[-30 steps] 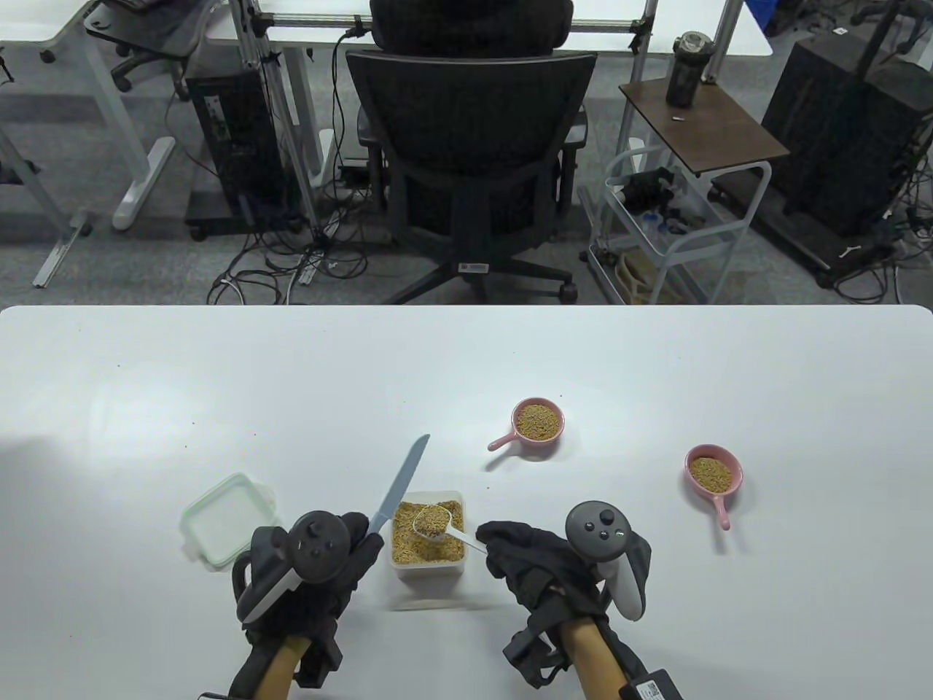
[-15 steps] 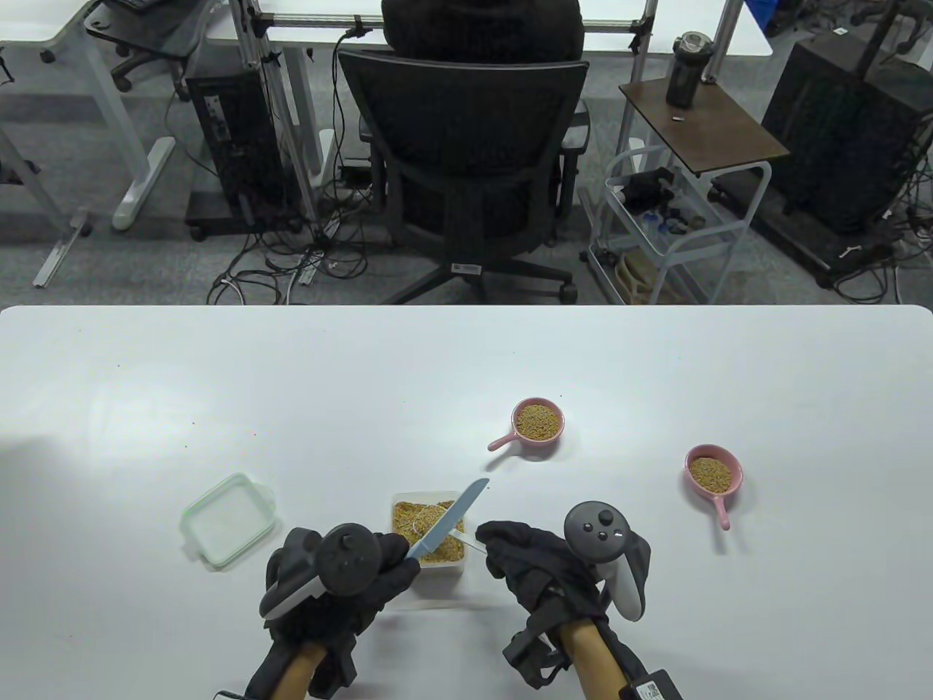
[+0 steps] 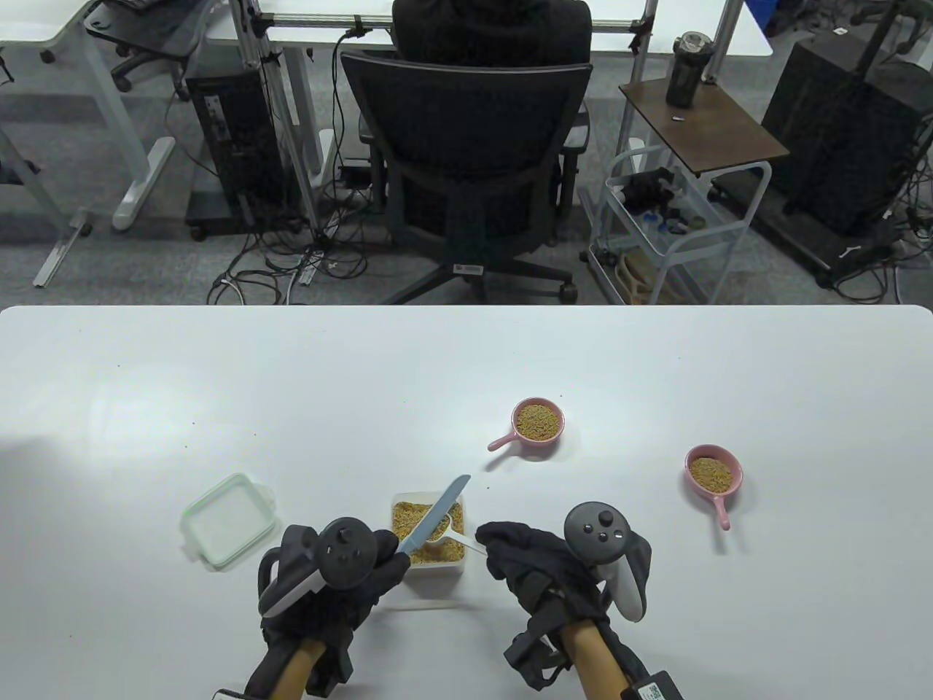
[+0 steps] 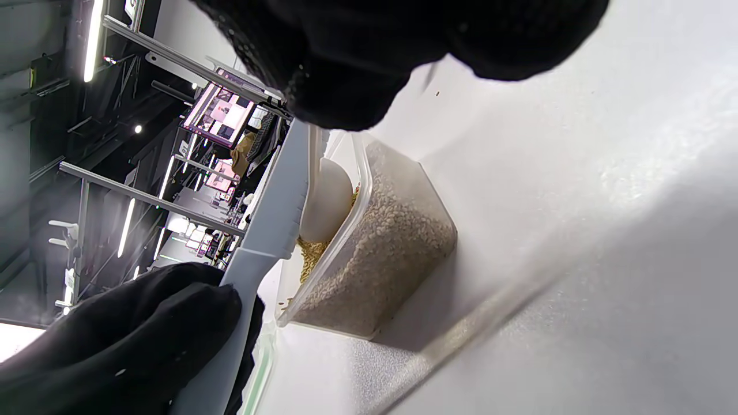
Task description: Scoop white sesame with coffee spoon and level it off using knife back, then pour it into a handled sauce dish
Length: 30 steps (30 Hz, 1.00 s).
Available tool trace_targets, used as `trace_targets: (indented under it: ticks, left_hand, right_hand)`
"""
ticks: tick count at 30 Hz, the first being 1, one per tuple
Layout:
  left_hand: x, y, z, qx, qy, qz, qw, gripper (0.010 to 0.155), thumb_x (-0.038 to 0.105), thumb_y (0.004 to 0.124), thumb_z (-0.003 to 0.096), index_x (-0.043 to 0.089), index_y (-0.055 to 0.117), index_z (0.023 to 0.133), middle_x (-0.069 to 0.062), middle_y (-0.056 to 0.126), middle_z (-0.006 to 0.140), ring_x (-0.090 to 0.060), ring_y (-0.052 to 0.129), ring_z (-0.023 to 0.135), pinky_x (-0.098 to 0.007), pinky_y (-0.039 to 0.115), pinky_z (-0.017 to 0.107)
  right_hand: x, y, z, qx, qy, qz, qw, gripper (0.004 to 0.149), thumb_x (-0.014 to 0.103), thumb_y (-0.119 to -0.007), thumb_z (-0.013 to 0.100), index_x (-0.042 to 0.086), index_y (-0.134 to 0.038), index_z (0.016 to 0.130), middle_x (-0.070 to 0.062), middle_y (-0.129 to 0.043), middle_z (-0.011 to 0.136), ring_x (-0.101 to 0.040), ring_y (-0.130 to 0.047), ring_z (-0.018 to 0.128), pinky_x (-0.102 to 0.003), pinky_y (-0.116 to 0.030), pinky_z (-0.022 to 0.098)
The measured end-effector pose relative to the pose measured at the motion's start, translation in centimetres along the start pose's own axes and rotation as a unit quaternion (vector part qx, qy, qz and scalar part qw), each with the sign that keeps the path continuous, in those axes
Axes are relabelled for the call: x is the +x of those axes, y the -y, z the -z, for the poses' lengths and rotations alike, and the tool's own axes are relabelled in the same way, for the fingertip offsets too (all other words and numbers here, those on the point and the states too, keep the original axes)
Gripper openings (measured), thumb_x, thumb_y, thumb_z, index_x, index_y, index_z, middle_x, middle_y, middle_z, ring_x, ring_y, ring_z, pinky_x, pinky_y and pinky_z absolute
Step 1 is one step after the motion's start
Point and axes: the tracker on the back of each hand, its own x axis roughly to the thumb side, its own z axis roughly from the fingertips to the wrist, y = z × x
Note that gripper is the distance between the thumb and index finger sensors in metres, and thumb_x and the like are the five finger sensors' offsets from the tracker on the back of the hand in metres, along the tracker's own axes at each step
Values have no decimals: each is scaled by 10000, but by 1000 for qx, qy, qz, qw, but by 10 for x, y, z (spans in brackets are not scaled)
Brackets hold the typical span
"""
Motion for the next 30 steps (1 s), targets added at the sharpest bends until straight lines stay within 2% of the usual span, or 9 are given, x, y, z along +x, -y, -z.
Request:
trace_targets:
  ticks: [30]
  left_hand:
    - [-17,-3,1,23,-32,6,999,435,572,725,569,278,870,855,7,915,650,-173,944,544,-461,735,609]
  right_hand:
    - [1,5,-3,-5,4,-1,1000,377,243,-792,567,145,-876,921,-103,-990,617,-82,-900,248,-393,-851,305]
